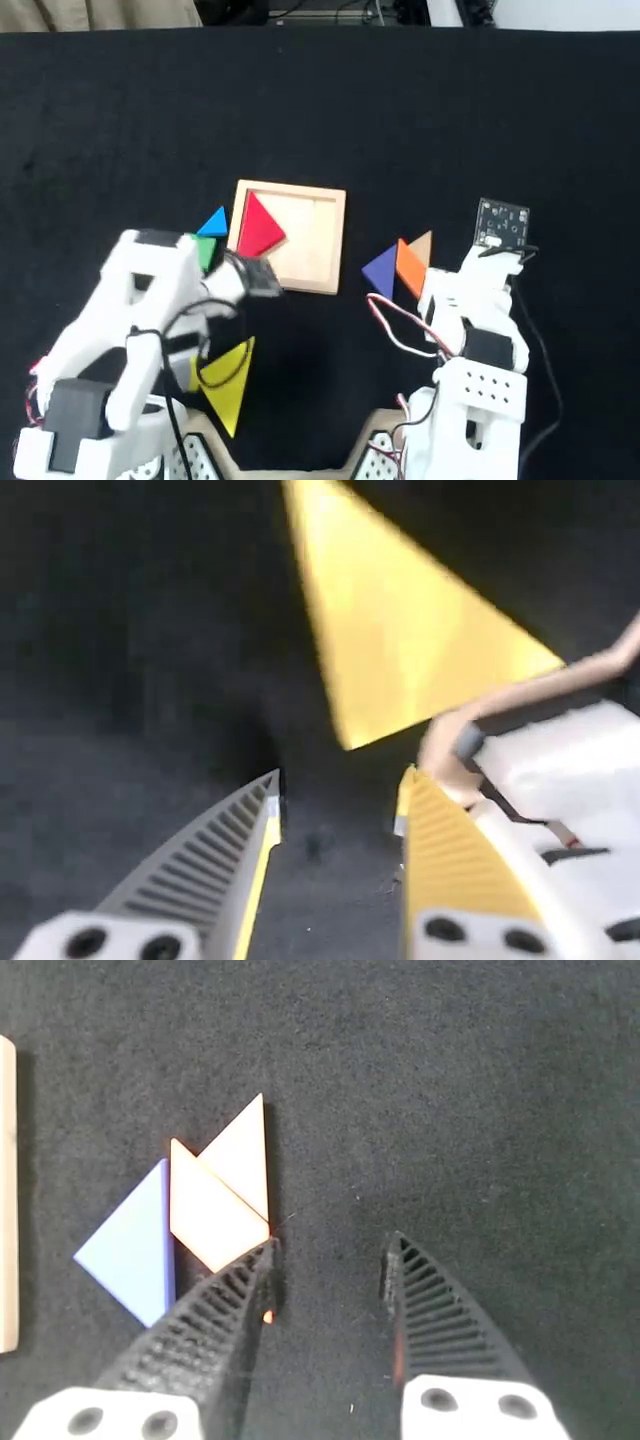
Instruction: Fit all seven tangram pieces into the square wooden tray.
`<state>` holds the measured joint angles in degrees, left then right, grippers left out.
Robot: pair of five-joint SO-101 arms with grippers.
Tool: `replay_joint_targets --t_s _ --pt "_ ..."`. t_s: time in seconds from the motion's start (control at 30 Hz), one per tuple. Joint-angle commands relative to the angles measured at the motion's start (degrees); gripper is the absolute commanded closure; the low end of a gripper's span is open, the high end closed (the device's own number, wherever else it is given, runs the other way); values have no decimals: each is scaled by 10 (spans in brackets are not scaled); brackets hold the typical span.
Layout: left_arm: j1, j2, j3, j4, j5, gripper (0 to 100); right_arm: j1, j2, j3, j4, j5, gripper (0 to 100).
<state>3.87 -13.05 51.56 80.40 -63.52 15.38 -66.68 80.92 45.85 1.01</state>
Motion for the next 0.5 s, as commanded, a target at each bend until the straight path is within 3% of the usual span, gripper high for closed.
replay_joint_targets --t_s 0.0,0.3,0.47 --pt "60 -4 13 12 -41 852 6 -13 -24 1 4 832" --pt "82 10 13 12 -38 902 6 -13 -24 1 4 832" --pt "83 109 -22 12 -36 902 6 -13 -24 2 4 832"
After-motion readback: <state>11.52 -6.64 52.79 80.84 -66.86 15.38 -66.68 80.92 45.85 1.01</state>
